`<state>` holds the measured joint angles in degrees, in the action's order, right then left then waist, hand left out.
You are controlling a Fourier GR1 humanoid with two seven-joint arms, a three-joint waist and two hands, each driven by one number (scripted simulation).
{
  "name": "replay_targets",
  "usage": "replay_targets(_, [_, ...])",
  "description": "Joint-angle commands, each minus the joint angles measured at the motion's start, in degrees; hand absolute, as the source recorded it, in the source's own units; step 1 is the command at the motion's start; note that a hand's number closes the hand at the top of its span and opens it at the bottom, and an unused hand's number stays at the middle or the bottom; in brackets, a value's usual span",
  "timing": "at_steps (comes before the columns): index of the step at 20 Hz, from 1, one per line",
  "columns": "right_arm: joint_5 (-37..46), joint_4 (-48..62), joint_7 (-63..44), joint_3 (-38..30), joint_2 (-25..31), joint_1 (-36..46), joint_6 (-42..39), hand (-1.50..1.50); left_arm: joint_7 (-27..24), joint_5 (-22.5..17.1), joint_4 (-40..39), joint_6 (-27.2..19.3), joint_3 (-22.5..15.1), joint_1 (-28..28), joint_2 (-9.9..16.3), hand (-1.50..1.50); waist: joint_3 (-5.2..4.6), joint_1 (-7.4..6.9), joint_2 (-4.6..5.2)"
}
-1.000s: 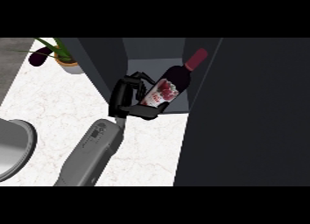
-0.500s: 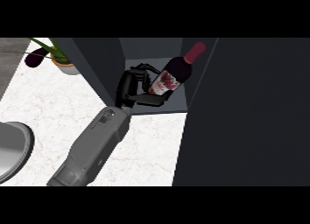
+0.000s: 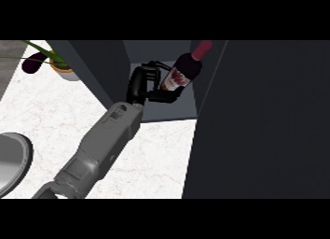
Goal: Pick up the wine, place it into the cabinet and close the cabinet
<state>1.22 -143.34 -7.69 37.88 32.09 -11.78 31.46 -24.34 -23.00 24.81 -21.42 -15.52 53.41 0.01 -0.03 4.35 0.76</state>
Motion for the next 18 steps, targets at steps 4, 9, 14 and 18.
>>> replay_targets(4, [-2.4,-9.7,-3.0,0.9,0.6,-3.1,-0.6,-1.50,-3.1,-3.0,-7.7,0.6,4.2,4.0,0.0,1.50,-0.09,0.37,0.36])
replay_targets(9, [-1.2,-9.9,-1.2,3.2,1.6,-5.3,-1.2,-1.50,-1.9,-4.0,-12.0,0.3,6.2,7.5,0.9,1.50,-0.12,2.13,0.52])
replay_targets(14, [-4.4,-9.6,0.0,1.0,1.6,-5.2,-2.2,-1.50,-3.8,-3.1,-14.7,-2.2,6.6,10.1,1.0,1.50,-0.03,2.07,0.78])
replay_targets(18, [-3.9,-8.0,3.2,2.1,1.0,-5.0,-3.1,-1.50,-6.4,-1.9,-16.9,-3.6,6.4,10.3,3.2,-1.50,-0.02,3.32,1.36])
